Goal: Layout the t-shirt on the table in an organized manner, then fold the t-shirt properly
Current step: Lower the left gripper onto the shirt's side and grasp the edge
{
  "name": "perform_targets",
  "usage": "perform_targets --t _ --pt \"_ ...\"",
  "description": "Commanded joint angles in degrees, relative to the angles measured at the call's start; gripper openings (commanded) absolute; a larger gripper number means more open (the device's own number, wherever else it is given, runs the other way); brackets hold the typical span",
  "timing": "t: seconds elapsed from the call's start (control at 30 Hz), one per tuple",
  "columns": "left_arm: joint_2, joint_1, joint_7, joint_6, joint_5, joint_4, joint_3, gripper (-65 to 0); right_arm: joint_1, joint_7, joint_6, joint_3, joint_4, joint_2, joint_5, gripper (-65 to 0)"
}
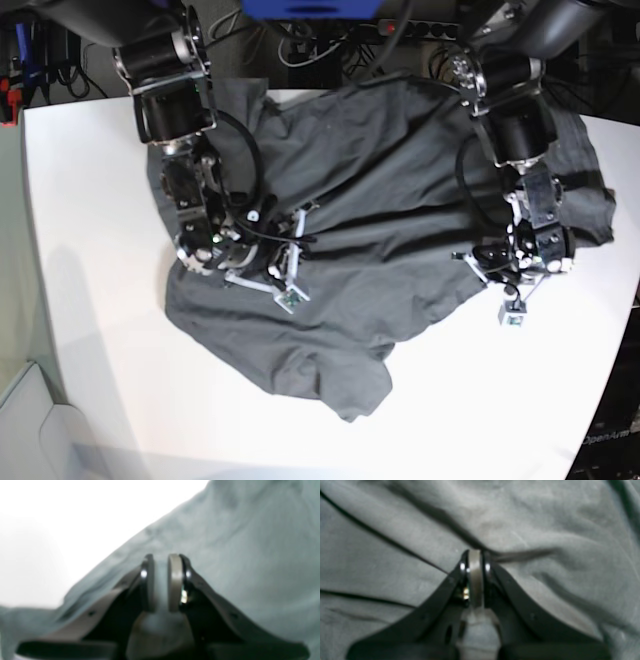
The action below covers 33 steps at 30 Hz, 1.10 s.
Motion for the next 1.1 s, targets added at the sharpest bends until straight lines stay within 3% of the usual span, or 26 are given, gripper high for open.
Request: perform_targets --t 0.0,0.4,0.53,0.67,0.8,0.97,1.07 --pt "-0.27 -1.67 -1.38 0.22 -0.14 -0.90 0.28 -54.4 1.50 0.83 0.01 0.12 1.16 0.07 0.77 -65.0" --pt "-1.59 -9.58 -14.48 0.31 -0.14 -15.40 0.19 -54.4 1.41 0.75 0.01 0.29 1.52 2.98 0.77 -65.0" --pt "-1.59 -12.83 -15.18 0.31 -0.57 -16.90 0.01 -54.4 1.32 0.75 0.01 0.29 1.52 3.94 0.86 -65.0" --pt "-2.12 -15.12 -10.97 0.31 -0.66 -13.91 0.01 -54.4 1.67 0.75 0.01 0.29 1.52 4.12 0.86 -65.0" --pt "-4.14 -14.76 -2.97 -0.04 -0.66 -2.83 -0.07 -54.4 2.02 0.75 0.01 0.29 1.60 4.12 0.86 -65.0" --pt "-4.49 -8.96 9.17 -0.39 -0.31 10.53 0.28 -54.4 2.99 0.75 0.01 0.29 1.60 4.21 0.86 -65.0" --pt "-4.49 -2.63 10.93 -0.48 -0.57 15.98 0.37 -54.4 2.73 0.75 0.10 0.29 3.10 5.00 0.86 -65.0"
